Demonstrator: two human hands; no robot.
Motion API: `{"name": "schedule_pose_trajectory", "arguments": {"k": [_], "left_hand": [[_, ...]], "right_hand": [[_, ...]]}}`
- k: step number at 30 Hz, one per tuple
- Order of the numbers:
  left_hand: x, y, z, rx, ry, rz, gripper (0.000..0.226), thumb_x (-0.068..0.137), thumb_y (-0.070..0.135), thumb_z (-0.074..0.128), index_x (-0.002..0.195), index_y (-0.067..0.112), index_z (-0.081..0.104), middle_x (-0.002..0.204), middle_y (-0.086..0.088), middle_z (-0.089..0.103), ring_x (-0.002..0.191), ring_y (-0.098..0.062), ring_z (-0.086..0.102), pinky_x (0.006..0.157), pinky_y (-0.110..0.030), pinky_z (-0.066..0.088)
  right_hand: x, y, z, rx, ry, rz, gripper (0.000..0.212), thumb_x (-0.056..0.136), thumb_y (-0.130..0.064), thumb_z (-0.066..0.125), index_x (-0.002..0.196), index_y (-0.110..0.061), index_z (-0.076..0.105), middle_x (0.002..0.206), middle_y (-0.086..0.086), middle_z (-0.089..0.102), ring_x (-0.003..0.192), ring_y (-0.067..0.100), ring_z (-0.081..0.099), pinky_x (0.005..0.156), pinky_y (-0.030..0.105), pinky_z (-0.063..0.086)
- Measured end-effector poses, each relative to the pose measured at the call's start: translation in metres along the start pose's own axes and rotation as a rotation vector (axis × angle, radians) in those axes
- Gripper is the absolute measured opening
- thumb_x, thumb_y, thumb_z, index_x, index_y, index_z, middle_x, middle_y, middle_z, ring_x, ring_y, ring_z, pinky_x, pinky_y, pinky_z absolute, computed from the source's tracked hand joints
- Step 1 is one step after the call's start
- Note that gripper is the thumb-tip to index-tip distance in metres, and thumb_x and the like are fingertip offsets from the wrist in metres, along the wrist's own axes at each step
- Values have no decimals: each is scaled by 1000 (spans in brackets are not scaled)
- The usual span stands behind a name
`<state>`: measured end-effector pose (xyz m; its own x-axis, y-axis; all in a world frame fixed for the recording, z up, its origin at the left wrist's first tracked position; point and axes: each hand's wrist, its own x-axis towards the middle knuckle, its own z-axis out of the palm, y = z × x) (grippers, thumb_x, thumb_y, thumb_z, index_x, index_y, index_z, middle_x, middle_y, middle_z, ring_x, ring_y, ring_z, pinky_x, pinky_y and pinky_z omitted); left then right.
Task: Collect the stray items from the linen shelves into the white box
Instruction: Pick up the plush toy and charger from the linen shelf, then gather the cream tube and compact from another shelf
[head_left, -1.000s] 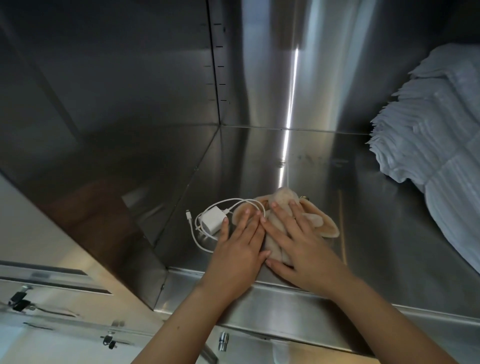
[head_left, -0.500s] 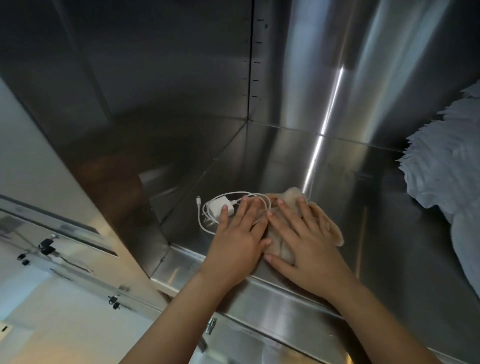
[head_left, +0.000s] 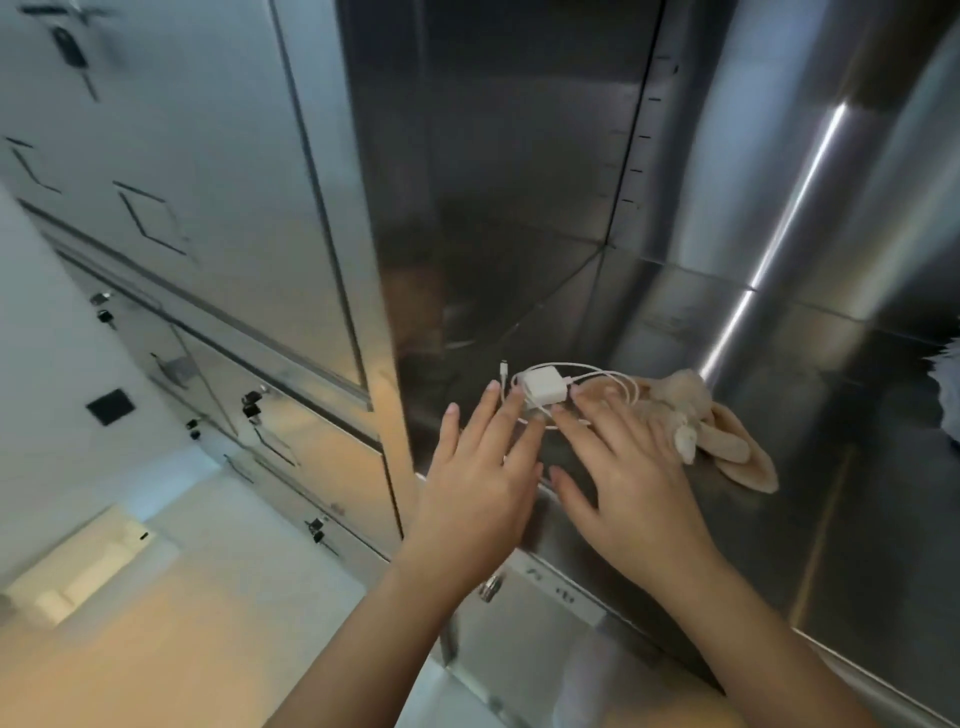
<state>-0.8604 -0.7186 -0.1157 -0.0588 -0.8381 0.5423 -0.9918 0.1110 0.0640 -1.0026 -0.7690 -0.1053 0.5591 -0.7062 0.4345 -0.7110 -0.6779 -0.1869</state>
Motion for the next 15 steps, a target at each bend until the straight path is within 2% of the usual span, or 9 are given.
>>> {"name": "schedule_pose_trajectory", "arguments": {"k": [6,10,14,15], "left_hand": [[-72,-39,-54,107,15,-148,39,80,15,68,117,3,63,128,-20,56,123,-39,47,96,-60,32],[-130,-68,-91,160,54,-269,34,81,9,67,114,0,64,124,-22,58,119,-41,50,91,-63,39],[-192,-93,-127,228,79,-376,32,82,10,66,113,0,64,123,-22,59,118,-42,51,88,-63,42],[-208,-98,-137,246,76,-404,31,86,14,60,114,1,63,124,-21,59,118,-41,51,88,-62,42]], "right_hand": [[-8,-80,12,25,44,-146,51,72,-16,77,120,-7,61,127,14,57,120,38,50,93,61,37],[-23,-145,19,46,29,-273,49,73,-14,75,119,-9,61,127,13,58,120,35,51,94,60,37],[-40,-213,29,109,18,-363,49,72,-13,74,120,-10,61,127,12,59,120,36,51,95,61,35],[-45,-230,31,125,14,-393,50,72,-12,75,120,-10,62,126,12,59,120,36,51,93,62,36]]}}
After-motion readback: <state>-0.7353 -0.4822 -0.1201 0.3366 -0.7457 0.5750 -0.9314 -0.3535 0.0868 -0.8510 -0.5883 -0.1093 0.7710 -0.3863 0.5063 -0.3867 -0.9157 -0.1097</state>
